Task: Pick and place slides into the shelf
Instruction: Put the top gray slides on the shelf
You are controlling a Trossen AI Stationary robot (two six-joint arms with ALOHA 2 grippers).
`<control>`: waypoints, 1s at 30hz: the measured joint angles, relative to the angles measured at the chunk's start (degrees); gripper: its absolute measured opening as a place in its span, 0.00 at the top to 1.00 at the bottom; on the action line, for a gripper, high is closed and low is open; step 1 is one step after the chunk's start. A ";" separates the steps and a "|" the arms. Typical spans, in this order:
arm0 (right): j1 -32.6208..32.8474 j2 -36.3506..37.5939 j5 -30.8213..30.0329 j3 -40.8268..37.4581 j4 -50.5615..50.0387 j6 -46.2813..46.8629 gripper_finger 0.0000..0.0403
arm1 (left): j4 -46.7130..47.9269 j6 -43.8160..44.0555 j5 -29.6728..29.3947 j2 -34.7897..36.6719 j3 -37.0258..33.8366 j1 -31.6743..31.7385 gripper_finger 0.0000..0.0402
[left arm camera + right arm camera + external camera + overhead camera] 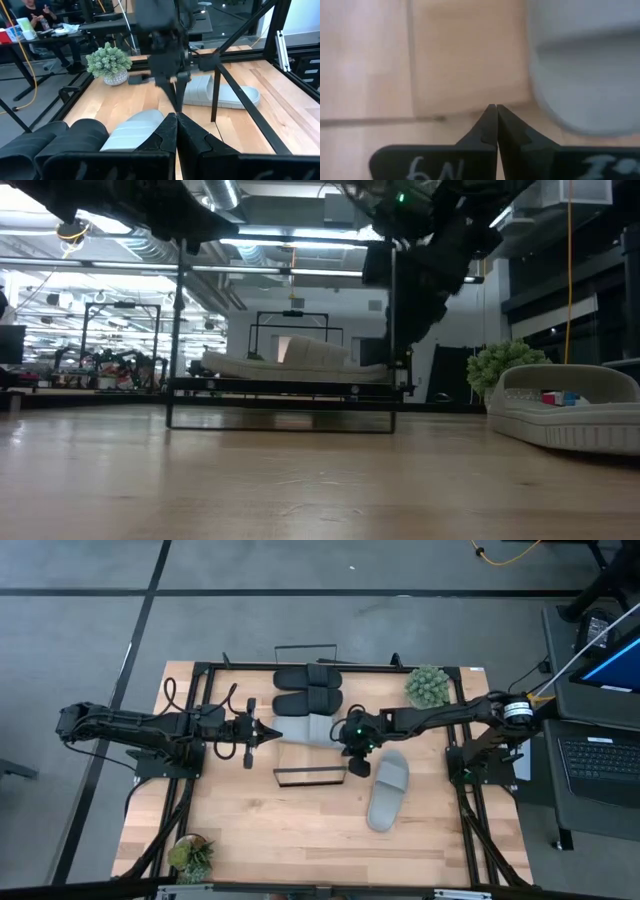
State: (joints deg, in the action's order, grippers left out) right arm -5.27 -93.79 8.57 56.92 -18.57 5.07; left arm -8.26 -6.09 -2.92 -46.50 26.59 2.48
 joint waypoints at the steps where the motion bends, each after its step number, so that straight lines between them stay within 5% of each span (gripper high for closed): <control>1: -0.23 -0.55 -0.19 -0.14 -0.30 -0.37 1.00 | -0.15 -0.02 -0.02 0.02 0.02 0.00 1.00; 16: -2.09 -1.67 -8.56 -0.10 1.24 -0.87 0.99 | -0.14 -0.04 0.00 0.02 0.02 0.00 1.00; 30: -2.13 -1.67 -10.35 -0.10 2.10 -0.53 0.99 | -0.14 -0.07 0.00 0.01 0.01 0.00 1.00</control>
State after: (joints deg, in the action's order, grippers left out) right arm -7.40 -95.46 -1.78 56.82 -16.47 4.54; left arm -8.40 -6.15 -2.92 -46.49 26.59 2.48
